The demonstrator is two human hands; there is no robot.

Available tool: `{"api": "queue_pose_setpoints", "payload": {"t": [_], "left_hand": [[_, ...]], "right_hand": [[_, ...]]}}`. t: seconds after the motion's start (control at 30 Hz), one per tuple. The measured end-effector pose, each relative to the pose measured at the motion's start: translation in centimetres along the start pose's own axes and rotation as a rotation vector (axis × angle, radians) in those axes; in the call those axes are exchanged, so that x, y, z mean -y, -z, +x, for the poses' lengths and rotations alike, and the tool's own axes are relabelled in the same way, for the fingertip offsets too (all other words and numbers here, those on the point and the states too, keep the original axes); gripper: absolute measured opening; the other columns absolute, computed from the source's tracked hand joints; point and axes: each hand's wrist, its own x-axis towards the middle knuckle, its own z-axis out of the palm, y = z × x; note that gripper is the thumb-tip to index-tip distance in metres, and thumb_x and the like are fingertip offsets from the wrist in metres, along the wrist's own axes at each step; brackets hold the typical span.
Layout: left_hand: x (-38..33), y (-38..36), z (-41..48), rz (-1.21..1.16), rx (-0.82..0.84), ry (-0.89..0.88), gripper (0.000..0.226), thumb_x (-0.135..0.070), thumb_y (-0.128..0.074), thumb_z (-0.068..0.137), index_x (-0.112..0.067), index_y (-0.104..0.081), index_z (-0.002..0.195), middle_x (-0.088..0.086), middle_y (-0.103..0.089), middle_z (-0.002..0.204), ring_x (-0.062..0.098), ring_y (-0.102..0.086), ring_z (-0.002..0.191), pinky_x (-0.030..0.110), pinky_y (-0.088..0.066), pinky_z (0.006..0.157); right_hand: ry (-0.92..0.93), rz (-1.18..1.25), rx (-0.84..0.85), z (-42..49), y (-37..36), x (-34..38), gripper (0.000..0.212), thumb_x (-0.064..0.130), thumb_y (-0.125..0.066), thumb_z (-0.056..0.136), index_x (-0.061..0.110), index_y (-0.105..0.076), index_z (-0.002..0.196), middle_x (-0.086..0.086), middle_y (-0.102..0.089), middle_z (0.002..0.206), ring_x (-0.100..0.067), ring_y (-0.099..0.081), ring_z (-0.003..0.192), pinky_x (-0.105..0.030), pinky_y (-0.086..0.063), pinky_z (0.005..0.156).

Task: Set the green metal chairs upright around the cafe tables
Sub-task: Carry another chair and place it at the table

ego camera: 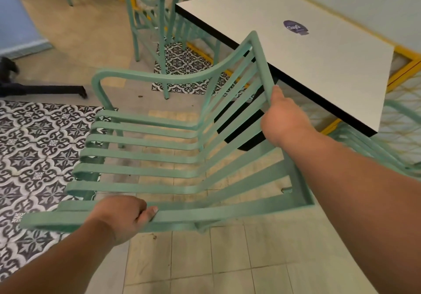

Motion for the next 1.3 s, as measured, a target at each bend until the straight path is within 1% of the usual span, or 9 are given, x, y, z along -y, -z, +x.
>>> {"api": "queue_pose_setpoints", "payload": {"t": [0.07,0.13,0.2,0.27,0.37,0.47,0.83,1.07,1.3], "left_hand": [[-1.3,0.8,-0.3,-0.005,0.004,0.095,0.061,-0.069,-0.017,0.096,-0.027,-0.059,0.081,-0.006,-0.064,0.079,0.01,-0.059,0.078,0.034,-0.051,0.085],[-3.6,2.2,-0.2,-0.004,-0.11,0.161,0.049,-0.063,-0.022,0.097,-0.028,-0.055,0.086,-0.008,-0.062,0.085,0.014,-0.057,0.086,0.039,-0.045,0.091],[-7.1,3.2,0.8,-0.154,-0.186,0.128,0.045,-0.061,-0.025,0.097,-0.029,-0.057,0.094,-0.006,-0.062,0.087,0.018,-0.056,0.088,0.042,-0.043,0.09],[-11.0,3.2,1.2,-0.322,-0.125,0.061,0.049,-0.058,-0.025,0.1,-0.027,-0.061,0.092,-0.003,-0.064,0.083,0.021,-0.059,0.084,0.041,-0.045,0.085],[-14.3,1.4,1.1,-0.247,-0.166,0.039,0.06,-0.051,-0.018,0.101,-0.02,-0.063,0.077,0.003,-0.063,0.07,0.024,-0.059,0.069,0.034,-0.05,0.069],[-13.8,0.6,0.9,-0.199,-0.202,0.051,0.057,-0.047,-0.017,0.1,-0.02,-0.053,0.065,0.002,-0.056,0.061,0.024,-0.056,0.061,0.033,-0.051,0.064],[-13.6,0.8,0.9,-0.244,-0.263,-0.004,0.051,-0.046,-0.021,0.103,-0.025,-0.041,0.061,-0.001,-0.051,0.059,0.025,-0.059,0.066,0.034,-0.048,0.064],[-13.4,0.5,0.3,-0.257,-0.262,-0.048,0.052,-0.046,-0.023,0.105,-0.025,-0.043,0.061,-0.001,-0.05,0.059,0.024,-0.06,0.067,0.034,-0.051,0.067],[-11.9,-0.3,-0.4,-0.236,-0.254,-0.123,0.051,-0.048,-0.026,0.104,-0.026,-0.05,0.064,-0.001,-0.054,0.061,0.021,-0.058,0.066,0.033,-0.042,0.061]], "right_hand": [[0.003,0.021,-0.013,0.1,0.0,-0.1,0.081,0.005,-0.045,0.098,0.021,-0.002,0.165,-0.015,-0.05,0.124,-0.031,-0.05,0.094,-0.041,-0.043,0.073],[0.007,0.042,-0.025,0.3,-0.1,-0.5,0.08,0.006,-0.045,0.098,0.021,-0.004,0.165,-0.012,-0.046,0.115,-0.031,-0.05,0.094,-0.04,-0.043,0.072],[0.008,0.053,-0.062,0.6,0.2,-0.6,0.072,0.008,-0.047,0.099,0.02,-0.014,0.162,-0.011,-0.046,0.11,-0.032,-0.052,0.09,-0.037,-0.04,0.062],[0.026,0.075,-0.065,0.6,0.2,-0.5,0.055,0.011,-0.05,0.1,0.017,-0.031,0.151,-0.011,-0.05,0.106,-0.033,-0.052,0.085,-0.035,-0.036,0.056],[0.042,0.137,-0.068,0.3,-0.2,-1.1,0.046,0.015,-0.05,0.102,0.019,-0.039,0.146,-0.006,-0.05,0.107,-0.029,-0.048,0.087,-0.035,-0.04,0.072],[0.038,0.219,-0.056,0.2,-0.2,-1.4,0.052,0.015,-0.047,0.102,0.023,-0.037,0.153,-0.001,-0.046,0.11,-0.026,-0.048,0.092,-0.033,-0.04,0.079],[0.01,0.264,0.004,-0.1,0.2,-1.4,0.067,0.013,-0.042,0.103,0.031,-0.018,0.164,-0.002,-0.049,0.111,-0.026,-0.051,0.09,-0.033,-0.04,0.075],[-0.02,0.266,0.024,-1.3,0.4,-2.1,0.072,0.013,-0.042,0.104,0.032,-0.009,0.165,-0.013,-0.053,0.141,-0.026,-0.049,0.098,-0.035,-0.046,0.085],[-0.09,0.277,0.048,-4.2,0.7,-2.3,0.075,0.009,-0.04,0.103,0.03,-0.005,0.165,-0.014,-0.052,0.138,-0.028,-0.052,0.098,-0.037,-0.044,0.081]]}}
